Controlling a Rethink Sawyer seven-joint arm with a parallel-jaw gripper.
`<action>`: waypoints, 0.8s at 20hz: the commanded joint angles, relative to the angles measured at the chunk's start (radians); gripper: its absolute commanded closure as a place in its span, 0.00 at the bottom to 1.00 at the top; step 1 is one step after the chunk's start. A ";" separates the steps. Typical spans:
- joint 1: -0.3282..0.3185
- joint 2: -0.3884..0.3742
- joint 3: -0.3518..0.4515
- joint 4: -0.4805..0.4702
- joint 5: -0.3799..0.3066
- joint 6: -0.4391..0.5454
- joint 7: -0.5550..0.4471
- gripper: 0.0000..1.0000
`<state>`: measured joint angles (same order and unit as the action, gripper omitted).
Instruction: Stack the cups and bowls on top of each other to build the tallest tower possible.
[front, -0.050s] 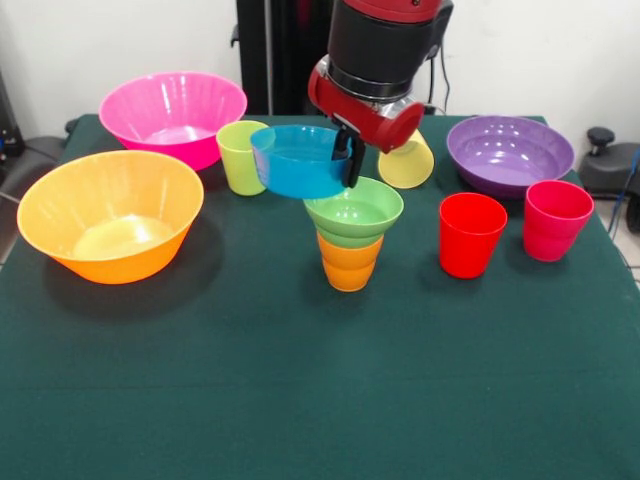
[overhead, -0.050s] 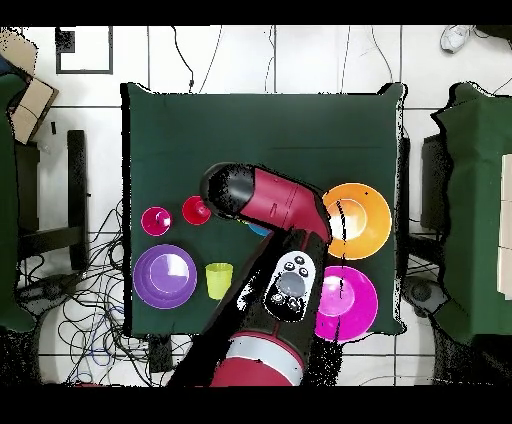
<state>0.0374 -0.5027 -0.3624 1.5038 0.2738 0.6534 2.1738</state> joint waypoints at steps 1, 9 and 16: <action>0.024 0.040 0.049 -0.052 0.027 0.087 0.211 1.00; 0.029 0.046 0.048 -0.052 0.036 0.077 0.217 1.00; 0.047 0.057 0.038 -0.062 0.048 0.075 0.238 1.00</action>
<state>0.0658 -0.4869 -0.3774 1.4945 0.2910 0.6532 2.1911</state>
